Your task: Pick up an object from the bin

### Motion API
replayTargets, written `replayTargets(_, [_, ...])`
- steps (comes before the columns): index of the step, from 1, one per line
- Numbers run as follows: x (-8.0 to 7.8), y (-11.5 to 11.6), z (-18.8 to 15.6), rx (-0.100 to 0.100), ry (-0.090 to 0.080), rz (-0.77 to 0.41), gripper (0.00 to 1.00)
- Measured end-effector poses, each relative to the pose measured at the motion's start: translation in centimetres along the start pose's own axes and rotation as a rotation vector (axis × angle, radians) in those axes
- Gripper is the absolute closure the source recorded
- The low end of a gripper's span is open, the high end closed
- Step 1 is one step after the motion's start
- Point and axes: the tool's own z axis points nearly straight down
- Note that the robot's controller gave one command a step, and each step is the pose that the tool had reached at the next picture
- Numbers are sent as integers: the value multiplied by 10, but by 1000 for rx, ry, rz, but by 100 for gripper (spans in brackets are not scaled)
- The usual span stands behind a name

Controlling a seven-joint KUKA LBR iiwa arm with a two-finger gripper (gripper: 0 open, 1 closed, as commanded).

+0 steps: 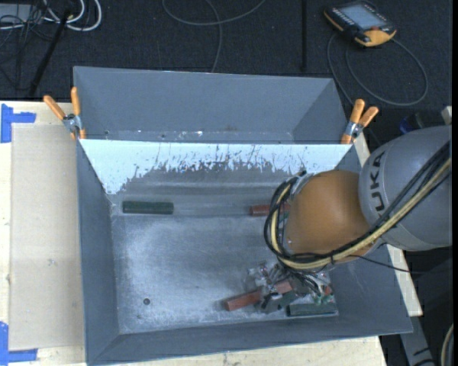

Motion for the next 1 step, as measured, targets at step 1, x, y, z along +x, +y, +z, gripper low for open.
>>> replayTargets(1, [-21,11,-174,-3,-8,2,100])
